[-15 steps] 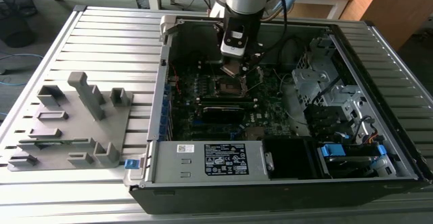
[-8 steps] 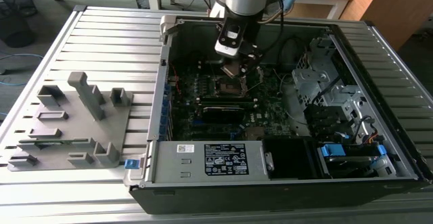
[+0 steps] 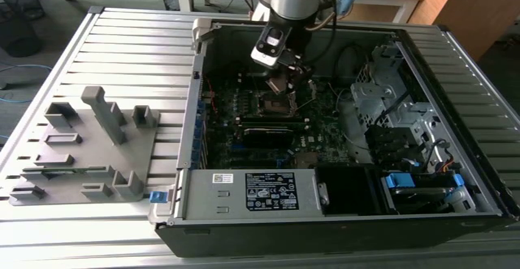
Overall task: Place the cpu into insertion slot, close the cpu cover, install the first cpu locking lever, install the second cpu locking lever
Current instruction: 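Place the cpu into insertion slot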
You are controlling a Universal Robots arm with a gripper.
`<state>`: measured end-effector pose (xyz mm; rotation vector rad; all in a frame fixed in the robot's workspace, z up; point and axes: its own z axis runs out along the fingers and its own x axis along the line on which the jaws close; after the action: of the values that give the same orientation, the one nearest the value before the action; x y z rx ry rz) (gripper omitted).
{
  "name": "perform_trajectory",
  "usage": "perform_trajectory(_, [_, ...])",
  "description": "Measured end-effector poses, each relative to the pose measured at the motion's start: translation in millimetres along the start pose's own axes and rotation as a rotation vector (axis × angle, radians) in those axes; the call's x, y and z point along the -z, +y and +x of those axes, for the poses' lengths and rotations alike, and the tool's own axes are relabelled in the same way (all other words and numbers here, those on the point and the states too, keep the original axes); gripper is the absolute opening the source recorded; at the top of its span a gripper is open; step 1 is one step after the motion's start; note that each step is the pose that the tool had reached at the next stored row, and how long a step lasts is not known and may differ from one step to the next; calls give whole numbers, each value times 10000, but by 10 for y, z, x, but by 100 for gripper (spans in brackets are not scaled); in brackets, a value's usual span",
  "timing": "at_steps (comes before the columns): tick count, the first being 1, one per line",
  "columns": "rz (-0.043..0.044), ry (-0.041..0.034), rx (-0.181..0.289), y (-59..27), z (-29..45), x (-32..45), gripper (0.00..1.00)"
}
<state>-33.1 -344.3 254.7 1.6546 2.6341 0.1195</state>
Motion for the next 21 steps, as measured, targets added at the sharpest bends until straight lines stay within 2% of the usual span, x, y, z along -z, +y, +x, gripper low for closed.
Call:
perform_trajectory(7, [-19,-92,-1154,-1,-1,-9,54])
perform_trajectory(21, [-20,-93,-1164,-1,0,-9,54])
